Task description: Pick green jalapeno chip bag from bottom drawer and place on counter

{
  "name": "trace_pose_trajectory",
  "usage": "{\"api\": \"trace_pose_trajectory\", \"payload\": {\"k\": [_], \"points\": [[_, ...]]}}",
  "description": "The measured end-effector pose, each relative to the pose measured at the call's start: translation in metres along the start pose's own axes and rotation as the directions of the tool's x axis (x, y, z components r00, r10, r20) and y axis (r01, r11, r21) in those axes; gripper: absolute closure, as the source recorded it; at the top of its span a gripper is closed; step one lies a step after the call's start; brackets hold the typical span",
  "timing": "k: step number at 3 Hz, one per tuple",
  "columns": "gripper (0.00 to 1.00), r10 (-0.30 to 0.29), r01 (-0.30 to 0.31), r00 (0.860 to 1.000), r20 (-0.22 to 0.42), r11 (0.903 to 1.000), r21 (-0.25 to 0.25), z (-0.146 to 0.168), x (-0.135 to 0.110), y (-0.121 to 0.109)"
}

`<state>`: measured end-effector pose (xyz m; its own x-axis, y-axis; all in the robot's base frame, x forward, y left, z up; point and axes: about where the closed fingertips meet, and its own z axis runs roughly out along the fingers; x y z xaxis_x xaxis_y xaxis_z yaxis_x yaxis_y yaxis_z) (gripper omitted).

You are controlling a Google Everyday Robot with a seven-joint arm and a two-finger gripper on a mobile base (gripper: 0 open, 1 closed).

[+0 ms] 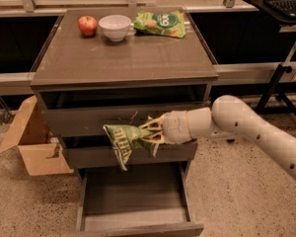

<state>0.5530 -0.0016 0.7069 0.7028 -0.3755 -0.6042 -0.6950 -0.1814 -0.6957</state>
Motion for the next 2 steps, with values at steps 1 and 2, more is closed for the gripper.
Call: {"api": "trace_pose_trajectory", "payload": {"k": [1,2], "points": [[1.00,-0.043,0.043,0.999,-0.017,0.9991,0.004,-0.024,-0.023,-0.038],[1.00,-0.099,0.099,0.994,-0.056,0.9951,0.001,-0.045,-0.044,-0.072]]}}
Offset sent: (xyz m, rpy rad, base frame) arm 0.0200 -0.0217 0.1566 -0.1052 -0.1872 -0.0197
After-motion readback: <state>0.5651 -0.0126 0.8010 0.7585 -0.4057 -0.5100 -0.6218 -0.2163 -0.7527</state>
